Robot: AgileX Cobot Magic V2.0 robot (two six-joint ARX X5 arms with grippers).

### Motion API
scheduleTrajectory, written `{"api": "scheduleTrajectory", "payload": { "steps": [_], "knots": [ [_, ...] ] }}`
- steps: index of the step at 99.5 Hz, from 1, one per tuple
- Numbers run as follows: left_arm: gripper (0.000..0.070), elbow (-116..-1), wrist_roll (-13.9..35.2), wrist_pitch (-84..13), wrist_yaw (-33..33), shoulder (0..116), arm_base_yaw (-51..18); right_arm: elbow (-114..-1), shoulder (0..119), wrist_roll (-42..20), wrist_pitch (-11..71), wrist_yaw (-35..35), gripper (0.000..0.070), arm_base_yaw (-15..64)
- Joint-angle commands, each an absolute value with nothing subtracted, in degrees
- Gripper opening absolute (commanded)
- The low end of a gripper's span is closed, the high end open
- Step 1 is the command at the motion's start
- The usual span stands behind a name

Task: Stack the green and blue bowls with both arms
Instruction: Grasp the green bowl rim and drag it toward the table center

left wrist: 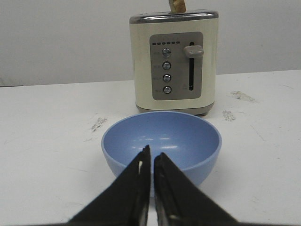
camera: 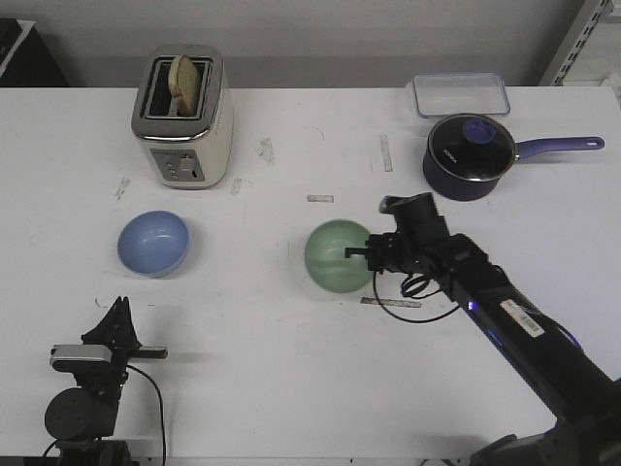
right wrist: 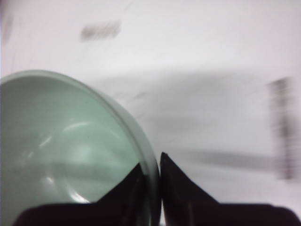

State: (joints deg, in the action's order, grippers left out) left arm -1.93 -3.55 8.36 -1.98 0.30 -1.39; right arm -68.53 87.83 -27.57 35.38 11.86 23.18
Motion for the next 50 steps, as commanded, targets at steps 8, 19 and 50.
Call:
{"api": "scheduleTrajectory", "payload": {
  "steps": [8, 19, 50],
  "knots": [
    [0.0002, -0.73, -3.55, 9.06, -1.93, 0.19, -1.34, -69.10, 91.57, -31.73, 33.41, 11.25, 0.0000, 28.08],
    [0.0002, -0.73, -3.55, 9.08, -1.93, 0.19, -1.34, -69.10, 93.67, -32.32, 32.14, 10.00, 0.0000, 30.11],
    [0.0002, -0.73, -3.55, 9.06, -1.93, 0.19, -1.34, -69.08, 95.74, -33.01, 32.21, 8.73, 0.0074, 30.22]
  ]
}}
